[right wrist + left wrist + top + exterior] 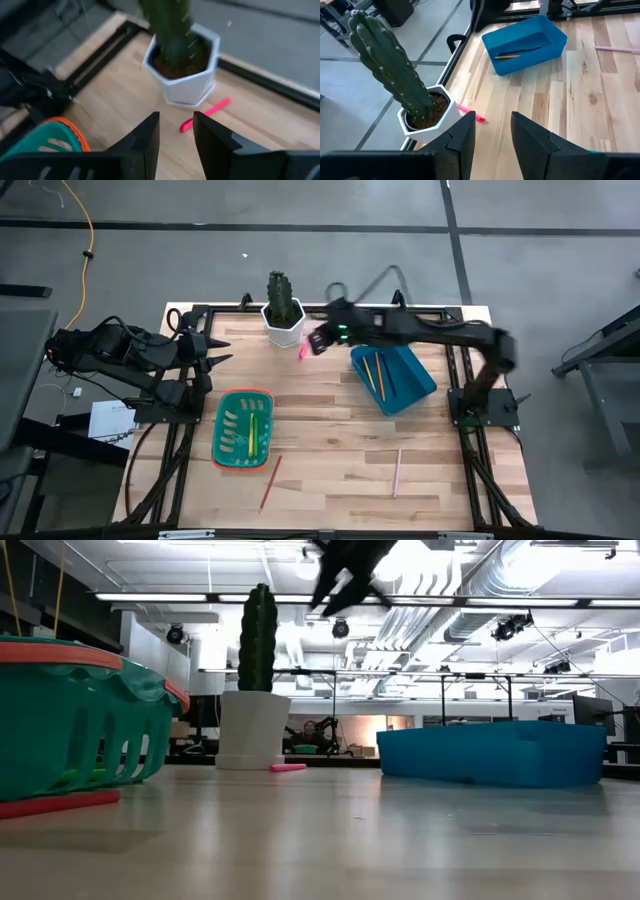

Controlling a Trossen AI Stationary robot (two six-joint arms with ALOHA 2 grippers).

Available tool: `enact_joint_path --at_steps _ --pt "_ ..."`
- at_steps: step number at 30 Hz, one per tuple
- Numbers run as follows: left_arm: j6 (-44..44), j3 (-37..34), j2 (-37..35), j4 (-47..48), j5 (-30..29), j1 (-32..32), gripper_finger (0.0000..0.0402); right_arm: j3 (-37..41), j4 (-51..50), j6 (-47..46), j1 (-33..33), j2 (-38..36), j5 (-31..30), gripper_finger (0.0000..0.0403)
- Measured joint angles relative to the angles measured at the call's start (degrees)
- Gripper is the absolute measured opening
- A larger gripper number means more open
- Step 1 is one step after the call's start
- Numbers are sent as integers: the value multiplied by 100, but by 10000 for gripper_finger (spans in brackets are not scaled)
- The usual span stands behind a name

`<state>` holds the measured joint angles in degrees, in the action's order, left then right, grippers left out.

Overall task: Sort pens & pencils
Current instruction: Put the light pink pen into the green basket

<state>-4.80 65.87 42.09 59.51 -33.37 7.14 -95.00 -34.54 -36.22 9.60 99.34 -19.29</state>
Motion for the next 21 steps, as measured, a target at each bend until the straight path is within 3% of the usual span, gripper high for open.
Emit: enact_joint_path --at_steps 4,7,9,11,13,17,21 --pt "0 0 0 -107 0 0 113 1087 359 -279 -278 -1377 -483 110" --pt "0 0 0 -198 -2 0 113 2324 1374 -344 -601 -2523 -572 110" --pt "0 0 0 -255 -3 1 113 3198 2596 -135 -916 -3176 -235 110" --pt "-37 0 0 -297 -3 2 113 3954 4223 120 -1262 -3610 590 110" --pt "-141 0 2 -325 -4 2 113 4446 5022 61 -1630 -3868 930 110" --pt "-491 0 19 -359 -4 1 113 4790 4493 -874 -2263 -4040 1429 110" --pt "-839 0 42 -364 53 0 113 4811 3203 -1987 -2909 -3931 2249 110"
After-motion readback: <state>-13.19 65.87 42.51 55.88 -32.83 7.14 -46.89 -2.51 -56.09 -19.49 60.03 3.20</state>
